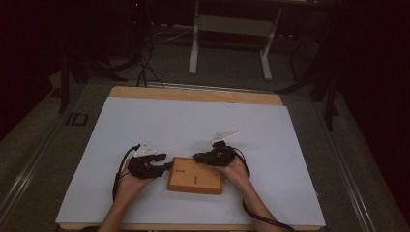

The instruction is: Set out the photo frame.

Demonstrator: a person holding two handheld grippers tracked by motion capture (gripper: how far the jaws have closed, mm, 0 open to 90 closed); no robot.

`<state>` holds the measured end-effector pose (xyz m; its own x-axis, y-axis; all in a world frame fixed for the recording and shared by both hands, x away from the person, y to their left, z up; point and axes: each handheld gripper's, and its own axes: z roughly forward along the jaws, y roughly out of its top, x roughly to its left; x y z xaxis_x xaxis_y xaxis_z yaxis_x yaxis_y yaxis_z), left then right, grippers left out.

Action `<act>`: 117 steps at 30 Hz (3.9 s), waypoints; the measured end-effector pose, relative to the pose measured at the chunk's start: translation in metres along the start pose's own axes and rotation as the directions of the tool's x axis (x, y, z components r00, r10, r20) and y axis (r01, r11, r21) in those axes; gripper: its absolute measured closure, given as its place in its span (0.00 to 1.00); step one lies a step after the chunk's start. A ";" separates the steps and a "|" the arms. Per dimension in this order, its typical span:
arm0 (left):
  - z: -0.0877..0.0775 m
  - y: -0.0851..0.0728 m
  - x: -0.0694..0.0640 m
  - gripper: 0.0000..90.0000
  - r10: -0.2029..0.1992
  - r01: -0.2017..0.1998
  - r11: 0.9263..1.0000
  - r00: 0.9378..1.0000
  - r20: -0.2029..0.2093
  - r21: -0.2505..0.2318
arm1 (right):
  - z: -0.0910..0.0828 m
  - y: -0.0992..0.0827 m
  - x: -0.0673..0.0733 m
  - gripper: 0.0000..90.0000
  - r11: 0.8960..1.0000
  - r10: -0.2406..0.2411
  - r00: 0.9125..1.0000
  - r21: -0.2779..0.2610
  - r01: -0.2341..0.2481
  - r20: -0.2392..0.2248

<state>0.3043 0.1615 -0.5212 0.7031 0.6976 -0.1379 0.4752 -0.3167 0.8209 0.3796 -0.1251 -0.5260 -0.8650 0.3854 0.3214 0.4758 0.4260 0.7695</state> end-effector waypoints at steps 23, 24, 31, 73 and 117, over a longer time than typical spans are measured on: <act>-0.011 -0.009 -0.025 0.41 0.138 -0.135 0.990 0.981 0.135 -0.025 | 0.001 0.003 -0.012 0.94 0.999 0.054 0.997 0.007 -0.054 -0.052; -0.011 -0.009 -0.025 0.38 0.134 -0.132 0.991 0.982 0.135 -0.025 | 0.001 0.003 -0.012 0.94 0.998 0.055 0.997 0.008 -0.054 -0.056; -0.006 -0.010 -0.035 0.25 0.195 -0.196 0.981 0.972 0.133 -0.003 | 0.001 0.004 -0.014 0.94 0.998 0.069 0.996 0.011 -0.068 -0.064; 0.010 -0.008 -0.059 0.19 0.379 -0.373 0.923 0.924 -0.057 0.091 | 0.001 0.013 -0.013 0.94 0.994 0.084 0.996 0.069 -0.081 -0.042; 0.016 0.002 -0.066 0.47 0.426 -0.429 0.901 0.903 -0.043 -0.068 | -0.008 0.008 -0.011 0.86 0.992 0.056 0.998 0.116 -0.054 -0.013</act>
<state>0.2674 0.1043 -0.5190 0.8149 0.5231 0.2496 0.0910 -0.5407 0.8363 0.3915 -0.1331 -0.5192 -0.8389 0.3983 0.3710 0.5372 0.4961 0.6821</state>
